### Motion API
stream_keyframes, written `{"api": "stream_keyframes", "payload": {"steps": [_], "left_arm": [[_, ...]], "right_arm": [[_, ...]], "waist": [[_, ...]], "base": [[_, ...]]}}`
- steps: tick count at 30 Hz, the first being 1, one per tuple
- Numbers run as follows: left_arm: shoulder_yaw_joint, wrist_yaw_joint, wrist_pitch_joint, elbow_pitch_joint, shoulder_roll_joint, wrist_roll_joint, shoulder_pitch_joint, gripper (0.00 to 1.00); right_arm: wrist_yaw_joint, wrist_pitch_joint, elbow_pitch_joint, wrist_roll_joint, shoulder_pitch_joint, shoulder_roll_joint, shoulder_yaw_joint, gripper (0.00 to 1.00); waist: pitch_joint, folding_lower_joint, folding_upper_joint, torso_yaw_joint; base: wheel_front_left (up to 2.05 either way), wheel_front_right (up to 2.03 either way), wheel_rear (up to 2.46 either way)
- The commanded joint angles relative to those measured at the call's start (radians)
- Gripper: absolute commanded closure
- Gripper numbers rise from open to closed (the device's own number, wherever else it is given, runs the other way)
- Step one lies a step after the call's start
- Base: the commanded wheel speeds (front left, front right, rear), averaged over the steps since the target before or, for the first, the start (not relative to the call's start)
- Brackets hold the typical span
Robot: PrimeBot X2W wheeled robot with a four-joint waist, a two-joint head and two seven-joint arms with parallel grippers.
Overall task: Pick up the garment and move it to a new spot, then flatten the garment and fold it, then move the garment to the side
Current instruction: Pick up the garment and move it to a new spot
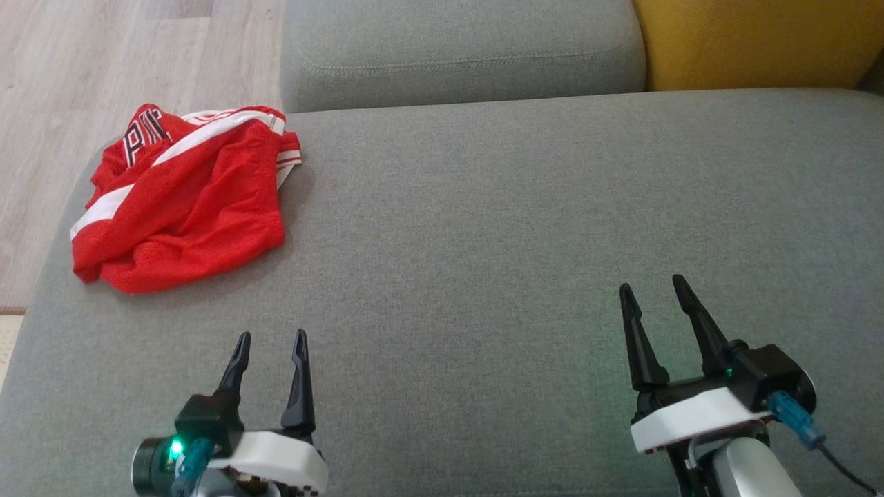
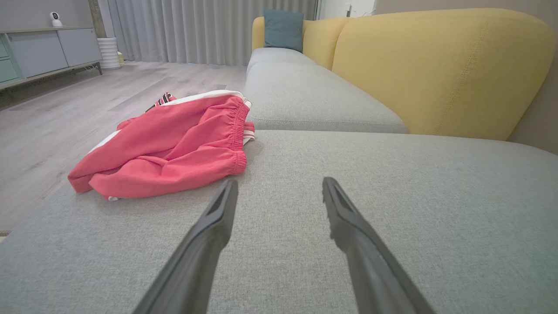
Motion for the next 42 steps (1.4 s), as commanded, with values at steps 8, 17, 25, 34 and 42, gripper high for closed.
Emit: {"api": "stream_keyframes", "payload": {"steps": [8,17,25,34,42], "left_arm": [[0.016,-0.004,-0.013,-0.022,0.008,0.004,-0.048,0.00],[0.034,-0.012,-0.013,-0.026,0.008,0.027,-0.035,0.00],[0.069,-0.021,-0.013,-0.041,0.009,0.040,-0.004,0.00],[0.099,-0.032,-0.013,-0.055,0.009,0.046,0.014,0.00],[0.151,-0.066,-0.013,-0.092,0.040,0.042,-0.044,0.00]], "right_arm": [[0.008,-0.011,-0.031,-0.008,-0.026,-0.008,0.005,0.00],[0.008,-0.011,-0.037,0.008,-0.010,-0.008,0.016,0.00],[0.008,-0.011,-0.037,0.025,-0.002,-0.008,0.034,0.00],[0.008,-0.011,-0.036,0.032,-0.001,-0.008,0.040,0.00],[0.008,-0.011,-0.065,-0.003,-0.037,-0.008,0.031,0.00]], "waist": [[-0.011,0.0000,0.0000,0.082],[-0.029,0.0000,0.0000,0.295],[-0.038,0.0000,0.0000,0.448],[-0.034,0.0000,0.0000,0.503],[0.052,0.0000,0.0000,0.441]], "base": [[0.00,0.00,0.00],[0.00,0.00,0.00],[0.00,0.00,0.00],[0.00,0.00,0.00],[0.00,0.00,0.00]]}}
